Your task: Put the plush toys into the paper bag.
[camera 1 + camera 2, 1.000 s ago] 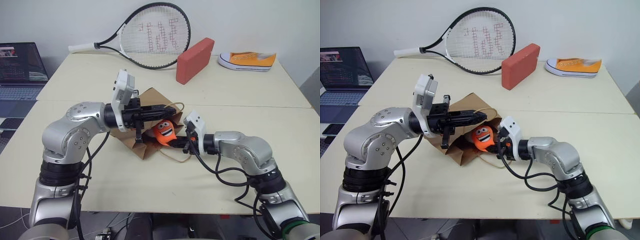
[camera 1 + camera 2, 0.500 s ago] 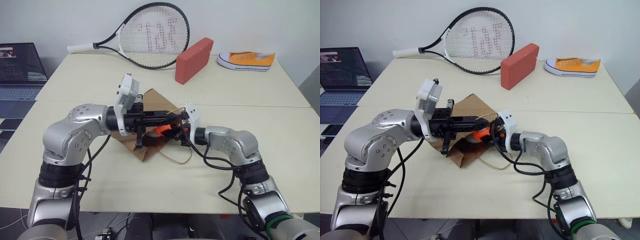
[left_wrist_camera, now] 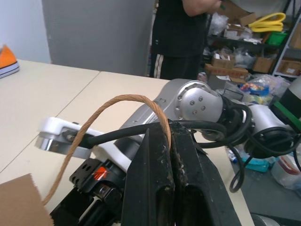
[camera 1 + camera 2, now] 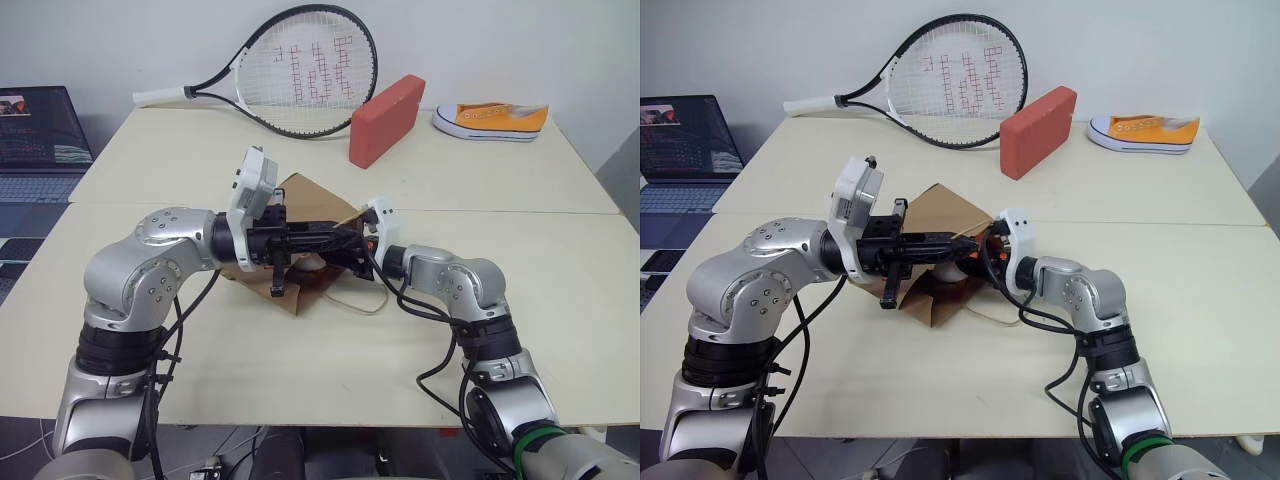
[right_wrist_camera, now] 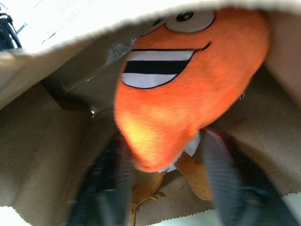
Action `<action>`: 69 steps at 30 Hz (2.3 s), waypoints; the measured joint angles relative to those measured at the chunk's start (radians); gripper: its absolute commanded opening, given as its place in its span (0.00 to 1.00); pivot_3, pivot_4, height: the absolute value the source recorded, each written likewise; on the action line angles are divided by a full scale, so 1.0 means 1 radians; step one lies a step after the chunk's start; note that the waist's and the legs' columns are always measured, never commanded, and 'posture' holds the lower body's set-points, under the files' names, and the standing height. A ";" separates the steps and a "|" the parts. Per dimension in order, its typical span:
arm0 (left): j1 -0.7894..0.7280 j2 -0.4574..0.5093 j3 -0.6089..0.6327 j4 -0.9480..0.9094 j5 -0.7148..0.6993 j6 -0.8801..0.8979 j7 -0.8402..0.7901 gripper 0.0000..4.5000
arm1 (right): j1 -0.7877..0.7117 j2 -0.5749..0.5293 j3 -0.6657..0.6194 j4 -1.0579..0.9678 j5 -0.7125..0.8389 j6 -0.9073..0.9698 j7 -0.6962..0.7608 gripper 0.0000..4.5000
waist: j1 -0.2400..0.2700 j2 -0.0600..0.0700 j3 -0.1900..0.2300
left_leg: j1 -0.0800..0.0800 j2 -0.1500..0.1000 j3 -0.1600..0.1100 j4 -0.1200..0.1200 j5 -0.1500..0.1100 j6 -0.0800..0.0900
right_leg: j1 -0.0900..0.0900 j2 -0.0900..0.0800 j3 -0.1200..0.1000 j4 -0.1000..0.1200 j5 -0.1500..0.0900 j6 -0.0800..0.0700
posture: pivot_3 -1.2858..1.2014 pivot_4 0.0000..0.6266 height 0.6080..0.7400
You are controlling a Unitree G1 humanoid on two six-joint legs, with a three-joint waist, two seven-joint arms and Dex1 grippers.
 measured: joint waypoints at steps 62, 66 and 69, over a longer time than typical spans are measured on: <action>-0.070 -0.019 0.046 0.126 0.041 -0.080 0.068 0.00 | 0.261 -0.341 0.069 -0.309 -0.153 -0.187 0.253 0.00 | -0.006 0.000 0.000 | 0.000 0.000 0.000 0.000 0.000 0.000 | 0.000 0.000 0.000 -0.001 0.000 0.000 | 0.52 0.24 1.00; -0.106 -0.014 0.069 0.158 0.041 -0.097 0.057 0.00 | 0.195 -0.359 -0.078 -0.392 0.003 -0.009 0.248 0.00 | -0.004 0.000 0.000 | 0.000 0.000 0.000 0.000 0.000 0.000 | 0.000 0.000 0.000 -0.001 0.000 0.000 | 0.52 0.24 1.00; -0.142 -0.015 0.074 0.194 0.041 -0.112 0.049 0.00 | 0.140 -0.392 -0.197 -0.428 0.134 0.142 0.237 0.00 | -0.003 0.000 0.000 | 0.000 0.000 0.000 0.000 0.000 0.000 | 0.000 0.000 0.000 -0.001 0.000 0.000 | 0.52 0.24 1.00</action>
